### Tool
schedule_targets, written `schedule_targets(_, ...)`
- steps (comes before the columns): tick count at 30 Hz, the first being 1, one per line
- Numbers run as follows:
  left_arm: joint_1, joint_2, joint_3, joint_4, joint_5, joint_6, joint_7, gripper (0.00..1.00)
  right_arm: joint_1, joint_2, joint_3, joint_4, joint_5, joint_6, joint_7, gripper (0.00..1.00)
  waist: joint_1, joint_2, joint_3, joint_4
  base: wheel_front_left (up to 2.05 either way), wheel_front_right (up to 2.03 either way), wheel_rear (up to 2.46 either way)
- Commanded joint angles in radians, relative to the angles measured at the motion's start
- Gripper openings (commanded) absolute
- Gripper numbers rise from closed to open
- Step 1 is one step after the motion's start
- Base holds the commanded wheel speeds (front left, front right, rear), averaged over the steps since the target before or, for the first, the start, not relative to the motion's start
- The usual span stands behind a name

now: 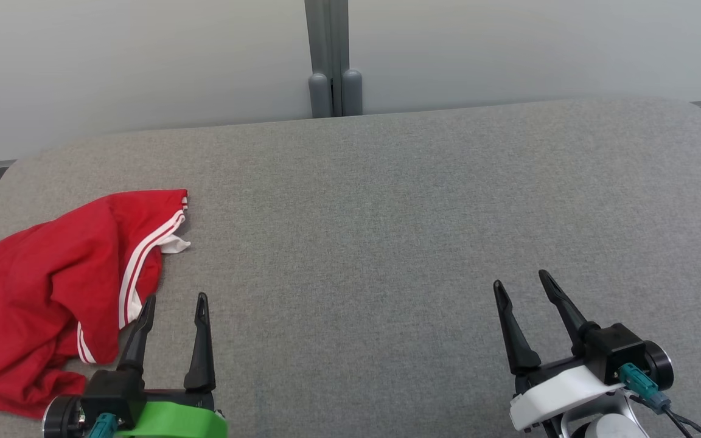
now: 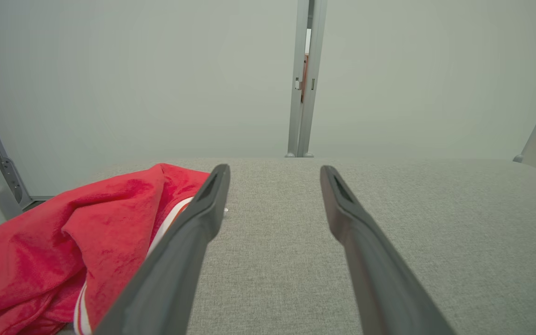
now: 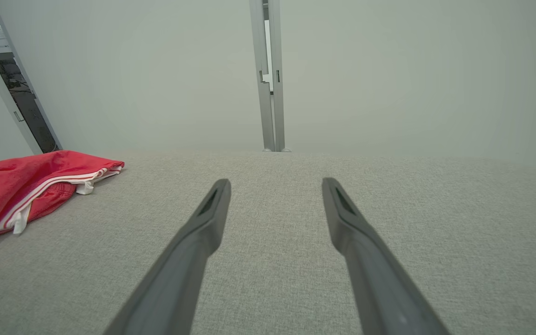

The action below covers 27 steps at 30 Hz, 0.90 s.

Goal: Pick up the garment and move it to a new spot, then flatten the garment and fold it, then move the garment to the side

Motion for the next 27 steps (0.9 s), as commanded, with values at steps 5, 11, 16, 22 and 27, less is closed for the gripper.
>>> schedule_targets(5,0.007,0.007,-0.004,-0.001,0.017,0.000,-0.003,1.00,0.005,-0.004,0.001,-0.002,-0.008,0.000,-0.003,1.00,0.0000,-0.0001,0.003,0.001,0.00,0.00,0.00)
schedule_targets(11,0.003,0.007,-0.006,0.002,0.018,-0.001,-0.003,1.00,0.007,-0.004,0.004,0.000,-0.012,0.000,-0.003,1.00,0.0000,-0.0001,0.004,0.005,0.00,0.00,0.00)
schedule_targets(16,0.001,0.007,-0.008,0.002,0.017,0.000,-0.003,1.00,0.008,-0.004,0.006,0.001,-0.013,0.000,-0.003,1.00,0.0000,-0.0001,0.004,0.009,0.00,0.00,0.00)
schedule_targets(22,-0.003,0.007,-0.013,0.005,0.017,0.008,-0.003,1.00,0.014,-0.004,0.004,0.000,-0.017,0.000,-0.003,1.00,0.0000,-0.0001,0.003,0.028,0.00,0.00,0.00)
schedule_targets(27,-0.004,0.007,-0.023,0.008,0.010,0.013,-0.003,1.00,0.022,-0.003,0.006,0.000,-0.019,0.000,-0.003,1.00,0.0000,-0.0001,0.002,0.071,0.00,0.00,0.00)
